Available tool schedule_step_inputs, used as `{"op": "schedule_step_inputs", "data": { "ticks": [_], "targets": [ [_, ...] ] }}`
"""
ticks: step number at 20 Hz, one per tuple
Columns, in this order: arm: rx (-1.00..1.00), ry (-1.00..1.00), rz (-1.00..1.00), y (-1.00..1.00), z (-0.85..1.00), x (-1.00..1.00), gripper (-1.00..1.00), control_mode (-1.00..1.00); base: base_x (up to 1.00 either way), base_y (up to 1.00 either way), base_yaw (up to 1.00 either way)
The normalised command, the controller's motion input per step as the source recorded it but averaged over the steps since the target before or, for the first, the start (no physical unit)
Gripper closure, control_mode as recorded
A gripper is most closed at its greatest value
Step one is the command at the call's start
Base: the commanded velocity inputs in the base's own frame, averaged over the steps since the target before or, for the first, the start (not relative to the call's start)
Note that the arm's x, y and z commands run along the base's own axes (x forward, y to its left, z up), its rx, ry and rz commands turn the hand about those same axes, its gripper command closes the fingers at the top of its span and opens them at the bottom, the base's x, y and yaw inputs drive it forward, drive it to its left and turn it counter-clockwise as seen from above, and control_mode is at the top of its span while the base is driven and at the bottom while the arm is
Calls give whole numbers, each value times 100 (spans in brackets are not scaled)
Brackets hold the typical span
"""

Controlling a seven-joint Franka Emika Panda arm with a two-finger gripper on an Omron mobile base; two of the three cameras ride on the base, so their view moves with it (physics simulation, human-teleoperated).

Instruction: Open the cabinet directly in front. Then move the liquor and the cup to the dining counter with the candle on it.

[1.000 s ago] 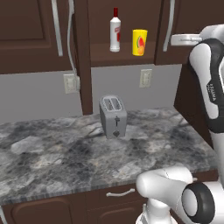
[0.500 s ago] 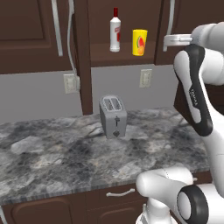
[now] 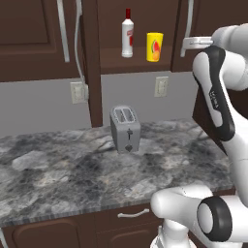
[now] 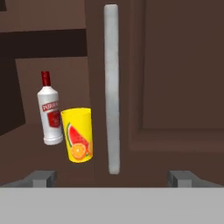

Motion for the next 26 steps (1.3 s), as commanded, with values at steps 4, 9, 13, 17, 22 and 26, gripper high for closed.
{"op": "schedule_step_inputs", "data": {
  "ticks": [4, 9, 13, 17, 22, 26],
  "targets": [
    [0, 0, 0, 0, 0, 3, -100, -100, 0, 0, 0],
    [0, 0, 0, 0, 0, 20, -100, -100, 0, 0, 0],
    [0, 0, 0, 0, 0, 34, -100, -100, 0, 0, 0],
    [0, 0, 0, 0, 0, 39, -100, -100, 0, 0, 0],
    [0, 0, 0, 0, -10, 55, -100, -100, 0, 0, 0],
    [0, 0, 0, 0, -23, 65, -100, -100, 0, 0, 0]
  ]
}}
